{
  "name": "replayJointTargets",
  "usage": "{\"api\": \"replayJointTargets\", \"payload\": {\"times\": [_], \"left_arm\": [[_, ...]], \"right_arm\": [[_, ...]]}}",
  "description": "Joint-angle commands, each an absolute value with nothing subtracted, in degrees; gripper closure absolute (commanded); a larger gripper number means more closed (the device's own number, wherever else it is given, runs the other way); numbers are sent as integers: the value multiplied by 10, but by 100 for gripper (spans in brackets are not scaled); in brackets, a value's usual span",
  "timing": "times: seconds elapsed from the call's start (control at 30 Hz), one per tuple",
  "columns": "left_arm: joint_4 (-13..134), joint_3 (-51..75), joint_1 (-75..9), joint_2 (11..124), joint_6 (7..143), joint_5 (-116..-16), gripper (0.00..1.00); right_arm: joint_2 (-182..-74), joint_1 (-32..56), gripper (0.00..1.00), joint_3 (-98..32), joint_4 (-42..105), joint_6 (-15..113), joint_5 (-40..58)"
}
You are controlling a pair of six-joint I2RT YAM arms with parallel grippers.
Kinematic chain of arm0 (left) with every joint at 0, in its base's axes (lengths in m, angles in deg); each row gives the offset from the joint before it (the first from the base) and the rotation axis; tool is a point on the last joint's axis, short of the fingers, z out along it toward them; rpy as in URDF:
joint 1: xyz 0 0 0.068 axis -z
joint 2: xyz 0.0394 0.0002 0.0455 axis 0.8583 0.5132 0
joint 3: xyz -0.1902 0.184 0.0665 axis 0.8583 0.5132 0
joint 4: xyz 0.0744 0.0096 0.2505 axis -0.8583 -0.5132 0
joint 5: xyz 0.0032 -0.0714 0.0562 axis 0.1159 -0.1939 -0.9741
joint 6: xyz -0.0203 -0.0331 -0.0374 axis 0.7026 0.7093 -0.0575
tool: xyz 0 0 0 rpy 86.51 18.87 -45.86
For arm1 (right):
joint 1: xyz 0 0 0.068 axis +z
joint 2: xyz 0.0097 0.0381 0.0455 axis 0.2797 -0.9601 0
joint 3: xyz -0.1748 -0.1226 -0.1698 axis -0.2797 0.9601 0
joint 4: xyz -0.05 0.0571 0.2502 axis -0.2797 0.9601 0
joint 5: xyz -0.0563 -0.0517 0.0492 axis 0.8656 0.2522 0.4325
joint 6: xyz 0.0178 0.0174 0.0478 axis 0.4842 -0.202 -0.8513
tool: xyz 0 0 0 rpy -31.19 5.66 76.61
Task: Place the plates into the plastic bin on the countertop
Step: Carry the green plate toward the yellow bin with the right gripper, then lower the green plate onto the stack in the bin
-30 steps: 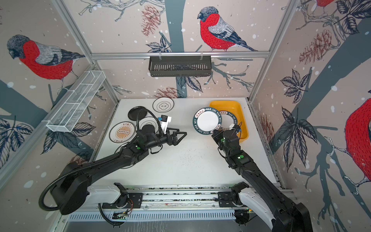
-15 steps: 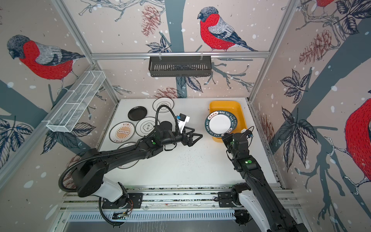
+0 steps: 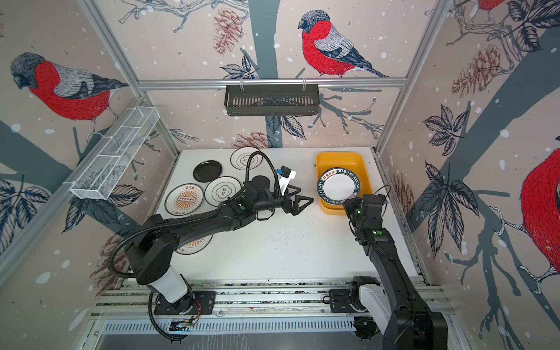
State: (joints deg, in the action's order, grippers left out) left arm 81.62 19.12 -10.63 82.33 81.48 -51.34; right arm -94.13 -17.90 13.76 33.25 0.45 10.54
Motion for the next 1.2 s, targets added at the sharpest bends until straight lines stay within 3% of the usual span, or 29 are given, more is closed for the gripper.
{"api": "replayJointTargets", "payload": {"times": [0.0,0.6,1.17], "left_arm": [[803,165,-106,840,782,-510,4],[805,101,-140,910,803,-468,4],[797,71,-172,948,815,-454,4]], "right_arm": [[-966,-187,99,126,265,7,84],[-1153,-235,99,64,181,4,36],[-1252,-242,99,31,159,-4,41]]}}
